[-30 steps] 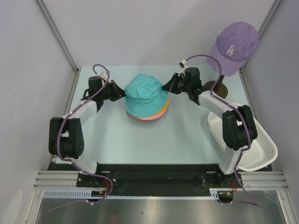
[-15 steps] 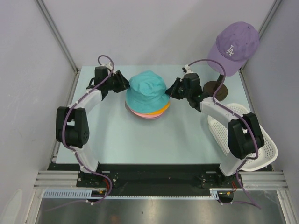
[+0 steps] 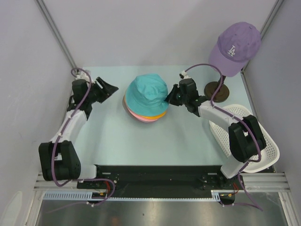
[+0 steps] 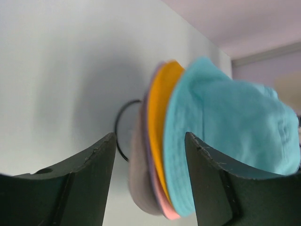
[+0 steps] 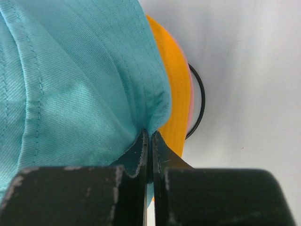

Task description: Stack the hats

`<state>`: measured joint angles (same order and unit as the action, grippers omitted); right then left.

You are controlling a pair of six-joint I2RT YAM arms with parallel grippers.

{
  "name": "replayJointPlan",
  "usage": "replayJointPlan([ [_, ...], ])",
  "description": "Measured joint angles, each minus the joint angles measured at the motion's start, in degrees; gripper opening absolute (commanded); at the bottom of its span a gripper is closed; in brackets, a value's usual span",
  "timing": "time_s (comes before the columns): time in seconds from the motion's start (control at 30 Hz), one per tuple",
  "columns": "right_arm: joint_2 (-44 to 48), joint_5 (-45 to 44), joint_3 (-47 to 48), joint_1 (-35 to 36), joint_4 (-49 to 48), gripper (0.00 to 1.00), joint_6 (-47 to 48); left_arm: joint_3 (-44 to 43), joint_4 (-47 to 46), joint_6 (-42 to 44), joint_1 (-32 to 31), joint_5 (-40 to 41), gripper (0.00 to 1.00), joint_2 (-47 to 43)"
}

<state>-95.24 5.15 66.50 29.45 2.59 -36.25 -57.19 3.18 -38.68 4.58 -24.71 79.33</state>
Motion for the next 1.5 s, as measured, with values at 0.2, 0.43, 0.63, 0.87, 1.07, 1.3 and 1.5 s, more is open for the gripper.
replayJointPlan([
  [0.2,0.0,-0.9,0.0,1.2,0.2,0.0,-0.2,8.9,-8.1,-5.6,-4.4,-6.2,0.61,-0.8],
  [0.43,0.0,-1.6,0.0,1.8,0.4,0.0,-0.2,11.1,-13.0,-9.0,-5.7,-8.0,0.5,1.0],
  [0.63,0.0,-1.9,0.0,2.0,0.7,0.0,-0.2,13.8,-20.6,-13.0,-6.5,-9.1,0.05,2.4],
  [0.87,0.1,-2.6,-0.5,2.7,0.2,0.0,-0.3,16.9,-26.1,-15.4,-6.5,-9.1,0.0,2.5],
  [1.07,1.2,-2.7,-3.0,3.5,-1.8,0.0,-1.9,17.0,-24.7,-14.8,-6.8,-7.0,0.0,2.4],
  [1.3,1.3,-2.2,-5.8,3.6,-5.3,0.0,-4.5,14.4,-21.5,-12.2,-7.4,-5.8,0.0,4.3],
  [1.5,2.1,0.2,-9.0,3.8,-9.5,0.35,-4.9,12.8,-19.3,-10.1,-7.5,-4.7,0.0,4.4],
])
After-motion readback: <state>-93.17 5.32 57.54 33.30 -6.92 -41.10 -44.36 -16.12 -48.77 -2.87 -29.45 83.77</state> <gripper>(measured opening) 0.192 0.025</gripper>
